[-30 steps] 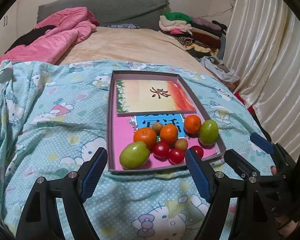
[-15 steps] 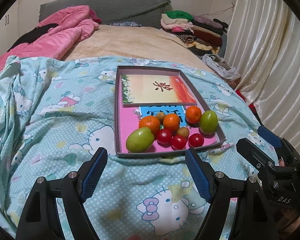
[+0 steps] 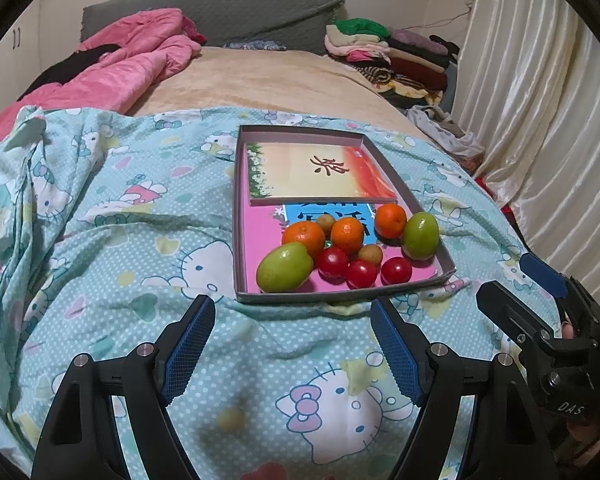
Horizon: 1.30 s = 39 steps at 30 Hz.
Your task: Organize fruits
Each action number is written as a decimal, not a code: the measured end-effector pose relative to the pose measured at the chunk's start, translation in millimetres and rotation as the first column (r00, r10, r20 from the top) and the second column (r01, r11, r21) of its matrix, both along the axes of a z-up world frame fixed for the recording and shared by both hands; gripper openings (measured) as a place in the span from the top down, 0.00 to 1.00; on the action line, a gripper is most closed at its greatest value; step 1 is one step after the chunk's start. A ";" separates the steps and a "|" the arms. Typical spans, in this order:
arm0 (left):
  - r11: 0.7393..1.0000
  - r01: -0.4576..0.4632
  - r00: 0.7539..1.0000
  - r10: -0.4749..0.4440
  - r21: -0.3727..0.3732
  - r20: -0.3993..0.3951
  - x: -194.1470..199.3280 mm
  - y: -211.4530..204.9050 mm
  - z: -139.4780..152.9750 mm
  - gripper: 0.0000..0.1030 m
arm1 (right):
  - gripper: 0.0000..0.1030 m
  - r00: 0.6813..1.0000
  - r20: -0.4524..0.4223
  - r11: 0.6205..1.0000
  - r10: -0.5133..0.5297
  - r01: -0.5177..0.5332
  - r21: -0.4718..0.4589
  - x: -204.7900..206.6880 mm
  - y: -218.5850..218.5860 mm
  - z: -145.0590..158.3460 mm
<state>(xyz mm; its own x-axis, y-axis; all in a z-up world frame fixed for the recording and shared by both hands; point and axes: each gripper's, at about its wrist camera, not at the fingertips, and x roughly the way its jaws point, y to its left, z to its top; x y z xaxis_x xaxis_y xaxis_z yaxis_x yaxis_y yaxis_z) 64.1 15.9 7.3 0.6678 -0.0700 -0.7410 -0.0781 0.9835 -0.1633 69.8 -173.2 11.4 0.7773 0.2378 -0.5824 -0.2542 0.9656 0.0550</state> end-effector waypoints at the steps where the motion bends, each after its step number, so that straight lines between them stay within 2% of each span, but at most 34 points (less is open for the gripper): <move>1: 1.000 0.000 1.000 0.000 -0.001 -0.002 -0.5 -0.4 -0.2 0.21 | 0.01 1.000 -0.001 1.000 0.000 0.000 -0.002 -0.8 0.3 -0.2; 39: 1.000 0.006 0.997 -0.006 0.003 -0.071 -20.7 -6.1 -13.5 0.21 | 0.01 0.999 -0.045 1.000 0.023 -0.024 -0.008 -20.2 10.2 -7.8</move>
